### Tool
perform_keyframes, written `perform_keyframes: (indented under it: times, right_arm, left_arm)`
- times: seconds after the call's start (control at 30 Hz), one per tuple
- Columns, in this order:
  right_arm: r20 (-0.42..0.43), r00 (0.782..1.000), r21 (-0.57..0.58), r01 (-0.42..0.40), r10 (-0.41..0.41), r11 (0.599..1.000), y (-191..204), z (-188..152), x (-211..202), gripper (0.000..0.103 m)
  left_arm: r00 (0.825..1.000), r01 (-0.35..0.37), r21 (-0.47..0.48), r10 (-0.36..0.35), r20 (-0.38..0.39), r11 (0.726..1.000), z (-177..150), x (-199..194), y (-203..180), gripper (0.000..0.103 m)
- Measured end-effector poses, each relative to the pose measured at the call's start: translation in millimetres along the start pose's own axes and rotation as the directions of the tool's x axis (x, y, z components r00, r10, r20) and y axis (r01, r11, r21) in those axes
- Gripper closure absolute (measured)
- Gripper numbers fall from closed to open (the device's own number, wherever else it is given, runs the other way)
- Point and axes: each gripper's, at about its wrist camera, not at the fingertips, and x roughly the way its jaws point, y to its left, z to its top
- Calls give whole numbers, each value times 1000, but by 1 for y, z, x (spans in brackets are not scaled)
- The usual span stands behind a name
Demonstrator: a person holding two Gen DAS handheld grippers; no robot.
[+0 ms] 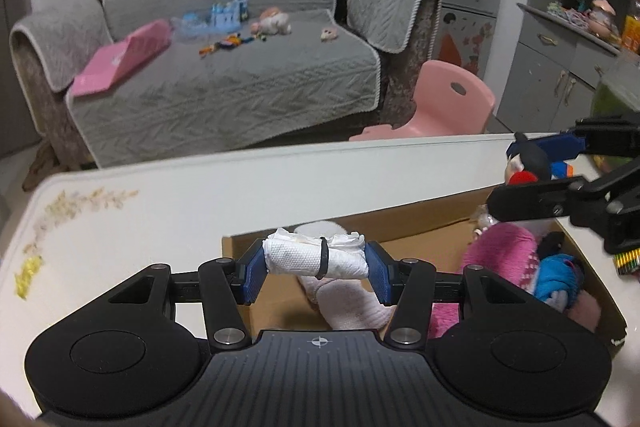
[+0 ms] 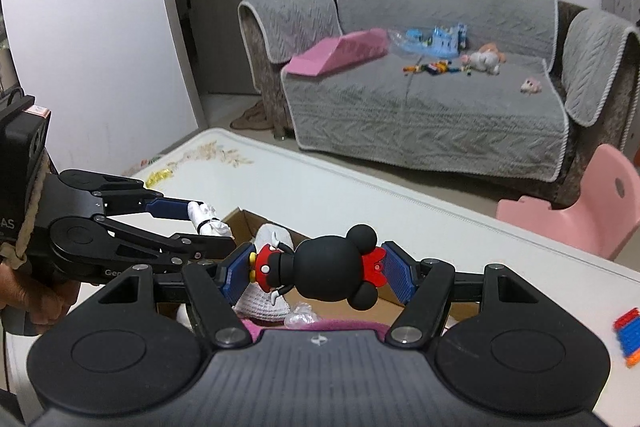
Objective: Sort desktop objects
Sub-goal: 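Carry the black figure and white roll over the box and open both tools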
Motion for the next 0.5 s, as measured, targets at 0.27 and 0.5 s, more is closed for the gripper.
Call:
perform_keyframes:
  times: [0.27,0.5]
  right_arm:
    - [-79,997,9,7,-6,1000,-1,-6,38,38]
    - [-160,986,15,43,-40,999,0,-27,59,38]
  left_arm:
    - [999,14,-80,-18,-51,997,-19,29,10,44]
    - [998,46,-124,-52,-47,991,-34,27,13,44]
